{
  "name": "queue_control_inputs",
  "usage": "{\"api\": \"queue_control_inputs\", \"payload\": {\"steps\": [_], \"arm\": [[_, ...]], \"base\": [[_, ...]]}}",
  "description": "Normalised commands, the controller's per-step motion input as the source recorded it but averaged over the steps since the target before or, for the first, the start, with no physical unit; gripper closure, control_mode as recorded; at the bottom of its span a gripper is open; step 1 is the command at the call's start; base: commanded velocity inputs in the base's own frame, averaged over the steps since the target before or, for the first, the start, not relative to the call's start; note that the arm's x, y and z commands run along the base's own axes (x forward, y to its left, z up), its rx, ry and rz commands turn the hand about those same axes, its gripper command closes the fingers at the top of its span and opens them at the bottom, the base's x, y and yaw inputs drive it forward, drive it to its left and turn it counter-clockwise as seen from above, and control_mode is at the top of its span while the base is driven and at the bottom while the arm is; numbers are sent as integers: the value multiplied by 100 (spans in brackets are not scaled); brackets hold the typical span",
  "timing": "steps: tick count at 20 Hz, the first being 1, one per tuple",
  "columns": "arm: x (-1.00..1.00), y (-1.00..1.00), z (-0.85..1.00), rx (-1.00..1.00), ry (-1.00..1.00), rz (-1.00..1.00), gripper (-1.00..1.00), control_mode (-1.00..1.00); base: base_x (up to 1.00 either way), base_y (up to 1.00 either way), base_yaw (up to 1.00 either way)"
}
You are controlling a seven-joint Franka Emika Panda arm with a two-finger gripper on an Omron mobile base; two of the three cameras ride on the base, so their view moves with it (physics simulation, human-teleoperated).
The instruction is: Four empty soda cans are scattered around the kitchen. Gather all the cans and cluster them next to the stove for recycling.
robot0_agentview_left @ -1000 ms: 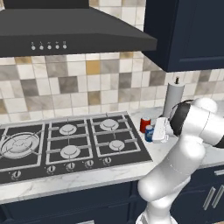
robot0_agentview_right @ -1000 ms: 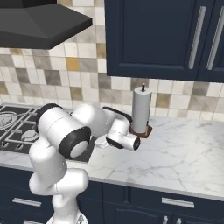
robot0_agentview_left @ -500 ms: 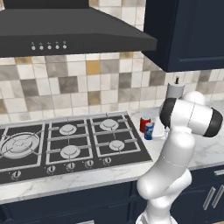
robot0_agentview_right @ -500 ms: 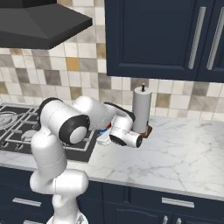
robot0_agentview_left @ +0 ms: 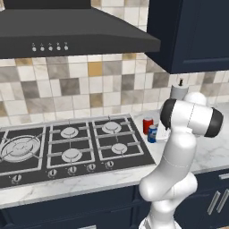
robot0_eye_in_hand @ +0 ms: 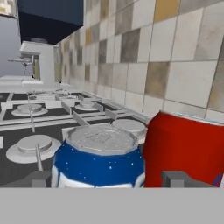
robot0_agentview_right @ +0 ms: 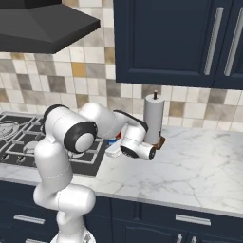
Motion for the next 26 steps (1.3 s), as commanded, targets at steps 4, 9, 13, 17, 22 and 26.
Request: {"api": "queue_control_inputs", "payload": {"steps": [4,9,13,17,22,26], "arm": [[-5,0,-12,0,-1,0,-100,-100],[-19,0,-2,0,0,0,-100,-100],[-14,0,-2,0,0,0,-100,-100],[-8,0,0,0,0,-1,-100,-100],[-3,-7,12,0,3,-3,-100,-100],[-1,-17,26,0,4,-3,-100,-100]], "base": [[0,0,0],[0,0,0],[0,0,0],[0,0,0],[0,0,0],[0,0,0]]}}
